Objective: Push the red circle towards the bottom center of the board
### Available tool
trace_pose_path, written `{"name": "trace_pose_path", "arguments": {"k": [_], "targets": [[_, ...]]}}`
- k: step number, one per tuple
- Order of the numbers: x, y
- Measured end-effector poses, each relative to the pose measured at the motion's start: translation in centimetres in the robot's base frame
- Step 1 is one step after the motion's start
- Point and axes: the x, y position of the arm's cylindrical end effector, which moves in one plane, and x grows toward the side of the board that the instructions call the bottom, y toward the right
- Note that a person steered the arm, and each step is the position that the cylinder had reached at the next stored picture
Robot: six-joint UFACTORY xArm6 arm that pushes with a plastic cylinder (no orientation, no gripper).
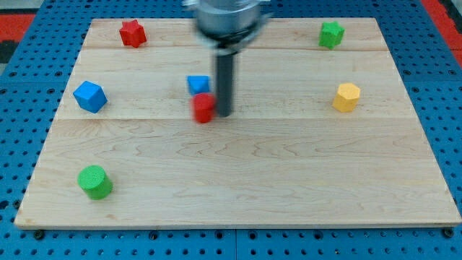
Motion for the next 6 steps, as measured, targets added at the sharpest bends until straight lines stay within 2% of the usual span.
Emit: {"name": "trace_pose_path", "arguments": {"k": [1, 2, 3, 4, 5, 6], "targets": [[-1.3, 0.9], [-6.2, -0.7], [-3.2, -6.2], [0.5, -6.2], [0.5, -5.7], [1.9, -9.2]]}}
